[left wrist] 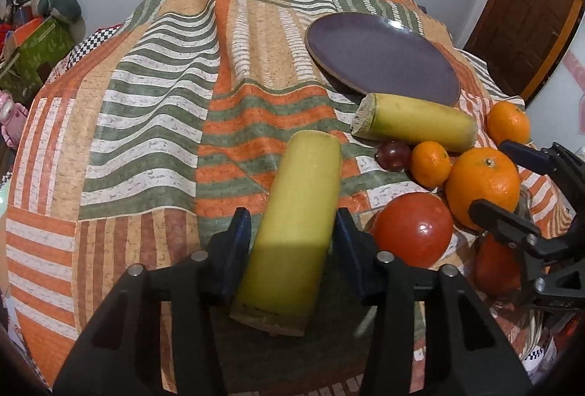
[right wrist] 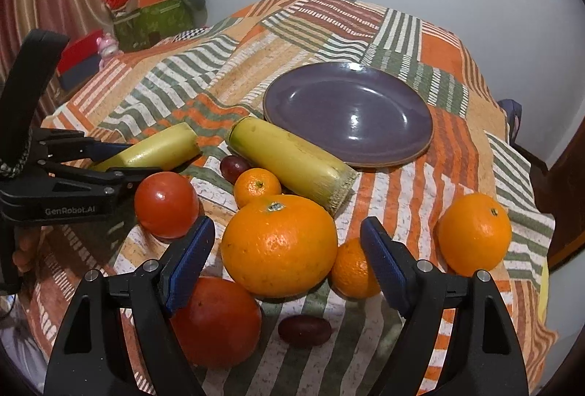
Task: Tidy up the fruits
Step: 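Grasp the pale yellow gourd with the left tool while the right tool approaches a large orange, then grasp the large orange with the right tool and lift it while the left tool holds the gourd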
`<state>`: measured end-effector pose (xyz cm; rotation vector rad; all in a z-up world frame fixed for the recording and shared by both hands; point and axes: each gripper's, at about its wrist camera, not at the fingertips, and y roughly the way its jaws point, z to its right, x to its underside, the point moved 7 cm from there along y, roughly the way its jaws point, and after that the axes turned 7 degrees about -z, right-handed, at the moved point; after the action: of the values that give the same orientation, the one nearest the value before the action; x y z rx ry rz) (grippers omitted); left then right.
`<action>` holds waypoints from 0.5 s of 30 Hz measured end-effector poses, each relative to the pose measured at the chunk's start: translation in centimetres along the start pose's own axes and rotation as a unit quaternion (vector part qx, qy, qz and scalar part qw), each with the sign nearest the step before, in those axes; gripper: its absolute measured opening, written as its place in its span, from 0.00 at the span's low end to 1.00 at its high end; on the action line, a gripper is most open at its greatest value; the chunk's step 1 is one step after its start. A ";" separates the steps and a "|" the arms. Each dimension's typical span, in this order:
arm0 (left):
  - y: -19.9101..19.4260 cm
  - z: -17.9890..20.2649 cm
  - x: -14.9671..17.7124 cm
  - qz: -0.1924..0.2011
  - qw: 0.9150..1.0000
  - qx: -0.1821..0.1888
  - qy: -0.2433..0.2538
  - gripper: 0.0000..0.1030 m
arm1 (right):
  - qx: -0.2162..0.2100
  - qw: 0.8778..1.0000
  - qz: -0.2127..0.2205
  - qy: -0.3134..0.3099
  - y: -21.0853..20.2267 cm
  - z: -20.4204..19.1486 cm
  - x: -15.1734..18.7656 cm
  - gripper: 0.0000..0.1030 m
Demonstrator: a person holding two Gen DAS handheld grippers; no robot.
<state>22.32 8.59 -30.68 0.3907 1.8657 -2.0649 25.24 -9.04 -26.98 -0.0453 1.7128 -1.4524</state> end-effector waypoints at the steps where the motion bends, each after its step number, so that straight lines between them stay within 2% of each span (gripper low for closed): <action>1: 0.0 0.0 0.0 0.000 1.000 -0.001 0.001 0.44 | -0.001 1.000 -0.001 -0.001 0.1 0.0 0.0 0.72; 2: 0.0 0.0 0.1 0.000 1.000 -0.002 0.002 0.43 | -0.007 1.000 -0.003 -0.003 0.1 -0.1 0.0 0.63; 3: -0.1 0.1 0.1 -0.001 1.000 -0.001 0.004 0.42 | -0.013 1.000 -0.005 -0.001 0.2 -0.2 0.0 0.61; 9: -1.0 0.0 1.0 -0.007 1.000 0.014 0.004 0.37 | -0.021 1.000 -0.009 0.011 -0.1 0.0 0.0 0.60; 15: -2.4 0.0 3.0 -0.007 1.000 0.009 0.018 0.36 | -0.021 0.999 -0.008 0.024 -1.6 0.4 0.6 0.60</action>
<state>18.59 8.68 -29.72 0.4227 1.8766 -2.0973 24.35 -10.21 -25.97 -0.0476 1.7852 -1.4409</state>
